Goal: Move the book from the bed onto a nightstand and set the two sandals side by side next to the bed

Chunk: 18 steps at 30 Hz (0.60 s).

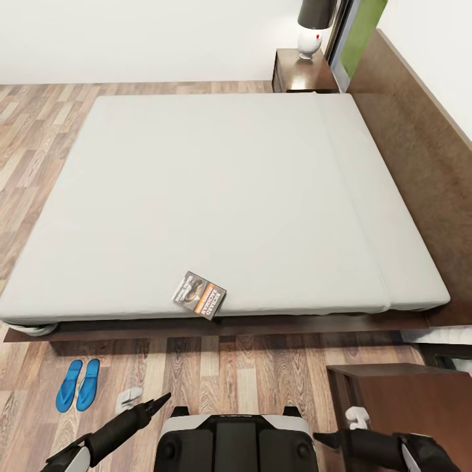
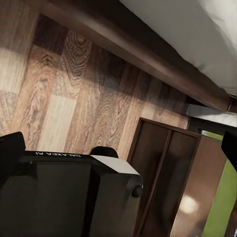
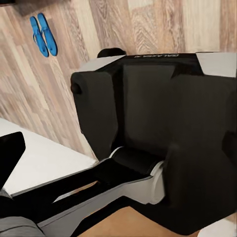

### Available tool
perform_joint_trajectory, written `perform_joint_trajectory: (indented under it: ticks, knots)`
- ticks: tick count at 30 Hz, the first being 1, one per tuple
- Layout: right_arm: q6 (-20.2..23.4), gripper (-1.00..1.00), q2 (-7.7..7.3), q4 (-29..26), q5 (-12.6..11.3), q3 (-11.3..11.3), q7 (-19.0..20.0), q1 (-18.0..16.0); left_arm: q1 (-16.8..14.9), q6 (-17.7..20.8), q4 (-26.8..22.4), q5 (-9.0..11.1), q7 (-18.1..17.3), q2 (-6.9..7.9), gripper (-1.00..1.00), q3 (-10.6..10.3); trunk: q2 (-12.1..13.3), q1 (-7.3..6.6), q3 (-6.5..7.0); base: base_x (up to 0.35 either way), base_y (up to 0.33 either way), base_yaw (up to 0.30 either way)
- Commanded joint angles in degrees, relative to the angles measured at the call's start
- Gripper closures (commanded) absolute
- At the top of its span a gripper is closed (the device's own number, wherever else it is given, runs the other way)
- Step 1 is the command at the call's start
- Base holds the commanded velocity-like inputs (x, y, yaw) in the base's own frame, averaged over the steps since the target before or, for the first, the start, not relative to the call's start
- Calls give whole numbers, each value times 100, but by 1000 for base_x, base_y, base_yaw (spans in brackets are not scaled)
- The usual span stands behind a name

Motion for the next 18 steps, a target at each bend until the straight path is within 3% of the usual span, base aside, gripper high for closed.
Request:
perform_joint_trajectory:
  ticks: [1, 6, 10, 17, 18]
  knots:
    - [93, -100, 0, -74, -31, -6, 6, 0, -1, 52, -3, 61, -10, 6, -100, -23, -8, 3, -6, 0, 0, 0]
    - [223, -100, 56, -361, -38, -13, -33, -10, -1, 51, -3, 61, -15, 6, -100, -23, -8, 3, -6, 0, 0, 0]
    - [239, -100, 615, -404, -158, -37, -68, -24, -1, 51, -3, 57, -16, 6, -100, -23, -8, 3, -6, 0, 0, 0]
    - [186, -100, 1161, -403, -651, -62, -546, -26, -1, 59, -5, 60, -25, 14, -100, -15, -8, 3, -6, 0, 0, 0]
    - [163, -100, 1436, -402, -830, -64, -836, -28, -1, 60, -9, 66, -35, 15, -100, -10, -8, 3, -6, 0, 0, 0]
